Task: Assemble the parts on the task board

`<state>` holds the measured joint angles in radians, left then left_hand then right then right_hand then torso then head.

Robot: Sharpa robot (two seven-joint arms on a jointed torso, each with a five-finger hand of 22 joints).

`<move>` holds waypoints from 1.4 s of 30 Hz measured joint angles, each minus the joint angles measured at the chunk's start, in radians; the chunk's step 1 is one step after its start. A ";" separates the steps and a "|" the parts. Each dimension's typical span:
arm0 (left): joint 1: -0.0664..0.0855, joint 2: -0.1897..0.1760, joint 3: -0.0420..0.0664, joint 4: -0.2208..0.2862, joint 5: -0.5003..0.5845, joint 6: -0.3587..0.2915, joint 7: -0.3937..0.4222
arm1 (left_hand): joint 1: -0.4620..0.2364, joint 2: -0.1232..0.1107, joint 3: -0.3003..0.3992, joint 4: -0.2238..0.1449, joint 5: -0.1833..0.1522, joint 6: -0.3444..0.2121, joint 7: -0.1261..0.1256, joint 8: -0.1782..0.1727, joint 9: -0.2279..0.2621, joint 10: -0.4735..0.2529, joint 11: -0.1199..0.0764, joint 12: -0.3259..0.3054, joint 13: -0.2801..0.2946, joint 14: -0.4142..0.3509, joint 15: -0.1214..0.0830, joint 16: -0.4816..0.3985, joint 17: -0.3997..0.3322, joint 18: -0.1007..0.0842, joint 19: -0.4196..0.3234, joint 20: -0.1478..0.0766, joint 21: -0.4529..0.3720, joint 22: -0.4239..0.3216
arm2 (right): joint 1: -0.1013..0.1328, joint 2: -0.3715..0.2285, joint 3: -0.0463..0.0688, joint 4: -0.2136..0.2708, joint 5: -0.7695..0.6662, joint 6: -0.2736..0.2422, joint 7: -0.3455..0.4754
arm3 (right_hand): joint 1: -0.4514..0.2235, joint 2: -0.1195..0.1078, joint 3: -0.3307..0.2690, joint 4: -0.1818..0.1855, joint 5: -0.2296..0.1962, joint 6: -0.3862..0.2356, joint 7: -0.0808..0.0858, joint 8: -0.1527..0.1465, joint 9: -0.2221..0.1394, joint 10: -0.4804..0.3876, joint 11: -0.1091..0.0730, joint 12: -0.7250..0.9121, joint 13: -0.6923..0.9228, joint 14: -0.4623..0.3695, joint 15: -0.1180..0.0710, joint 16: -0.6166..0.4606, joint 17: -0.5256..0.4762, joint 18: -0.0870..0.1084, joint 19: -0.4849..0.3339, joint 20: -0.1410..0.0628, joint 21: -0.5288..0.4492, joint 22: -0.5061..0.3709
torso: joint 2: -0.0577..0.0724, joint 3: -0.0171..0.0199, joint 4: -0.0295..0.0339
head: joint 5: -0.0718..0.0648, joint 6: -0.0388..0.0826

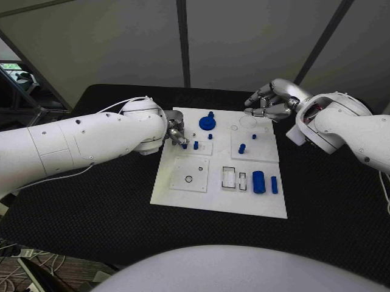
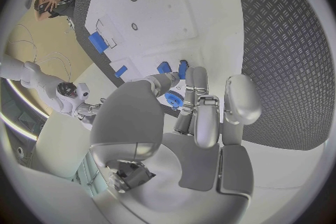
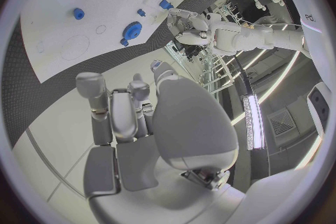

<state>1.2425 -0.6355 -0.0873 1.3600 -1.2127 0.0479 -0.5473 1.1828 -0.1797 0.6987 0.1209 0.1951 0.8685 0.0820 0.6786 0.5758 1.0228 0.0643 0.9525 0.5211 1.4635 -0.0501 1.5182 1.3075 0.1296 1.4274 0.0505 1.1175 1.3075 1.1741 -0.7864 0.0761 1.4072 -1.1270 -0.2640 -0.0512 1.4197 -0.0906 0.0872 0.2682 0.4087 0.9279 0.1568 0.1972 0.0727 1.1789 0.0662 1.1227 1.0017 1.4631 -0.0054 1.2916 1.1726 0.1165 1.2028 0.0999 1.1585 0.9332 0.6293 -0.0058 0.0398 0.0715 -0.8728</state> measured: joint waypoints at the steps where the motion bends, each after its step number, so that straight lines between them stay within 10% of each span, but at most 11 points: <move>1: 0.000 0.000 0.000 0.000 -0.001 0.000 0.000 | 0.000 0.000 0.000 0.000 0.000 0.000 0.000 0.000 0.000 0.000 0.000 0.000 0.000 0.000 0.000 0.000 0.000 0.000 0.000 0.000 0.000 0.000 | 0.000 0.000 0.000 0.000 0.000 0.000 0.000 | 0.000 0.000 0.000 0.000 0.000 0.000 0.000 0.000 0.000 0.000 0.000 0.000 0.000 0.000 0.000 0.000 0.000 0.000 0.000 0.000 0.000 0.000 | 0.000 -0.0001 0.0000 | 0.000 0.000; 15: -0.002 0.004 0.002 -0.007 -0.004 0.006 -0.001 | -0.011 0.008 0.004 -0.004 0.006 0.008 -0.007 0.003 0.004 0.013 0.005 0.019 0.020 0.004 -0.004 0.007 0.000 0.000 0.000 0.000 0.015 0.000 | 0.000 0.000 0.000 -0.001 0.000 0.000 0.000 | 0.000 0.000 0.000 0.000 0.000 0.000 0.000 0.000 0.000 0.000 0.000 0.000 0.000 0.000 0.000 0.000 0.000 0.000 0.000 0.000 0.000 0.000 | 0.001 0.0007 -0.0001 | -0.002 0.000; 27: -0.004 0.011 0.001 -0.019 0.003 0.019 -0.001 | -0.091 -0.010 0.032 -0.080 0.004 0.039 -0.040 0.004 0.001 0.065 -0.021 0.054 0.073 0.004 -0.018 0.019 0.000 0.000 0.024 -0.013 0.068 0.000 | 0.000 -0.001 0.000 0.000 0.000 0.000 0.000 | 0.000 0.000 0.000 0.000 0.000 0.000 0.000 0.000 0.000 0.000 0.000 0.000 0.000 0.000 0.000 0.000 0.000 0.000 0.000 0.000 0.000 0.000 | 0.001 0.0011 -0.0011 | -0.002 0.000; 42: -0.005 0.025 0.001 -0.040 0.007 0.020 -0.004 | -0.118 -0.005 -0.005 -0.065 0.004 0.054 -0.046 -0.005 -0.001 0.100 -0.040 0.074 0.104 0.004 -0.025 0.027 0.000 0.000 0.031 -0.020 0.101 0.000 | 0.000 -0.003 0.000 0.002 0.000 0.000 0.000 | 0.000 0.000 0.003 0.003 0.000 0.000 0.000 0.000 0.000 -0.004 -0.004 0.000 0.000 0.000 0.000 0.000 0.000 0.000 0.000 0.000 0.000 -0.001 | 0.001 0.0007 -0.0010 | -0.006 0.000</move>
<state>1.2374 -0.6109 -0.0864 1.3198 -1.2055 0.0682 -0.5508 1.0653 -0.1844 0.6938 0.0562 0.1995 0.9226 0.0356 0.6736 0.5751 1.1227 0.0247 1.0261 0.6250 1.4671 -0.0753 1.5451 1.3075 0.1301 1.4580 0.0305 1.2182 1.3074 1.1741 -0.7895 0.0761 1.4093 -1.1270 -0.2639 -0.0514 1.4197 -0.0906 0.0900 0.2710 0.4087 0.9279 0.1567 0.1972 0.0727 1.1752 0.0625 1.1227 1.0016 1.4631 -0.0054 1.2915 1.1727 0.1164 1.2028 0.0999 1.1585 0.9319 0.6300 -0.0052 0.0388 0.0659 -0.8728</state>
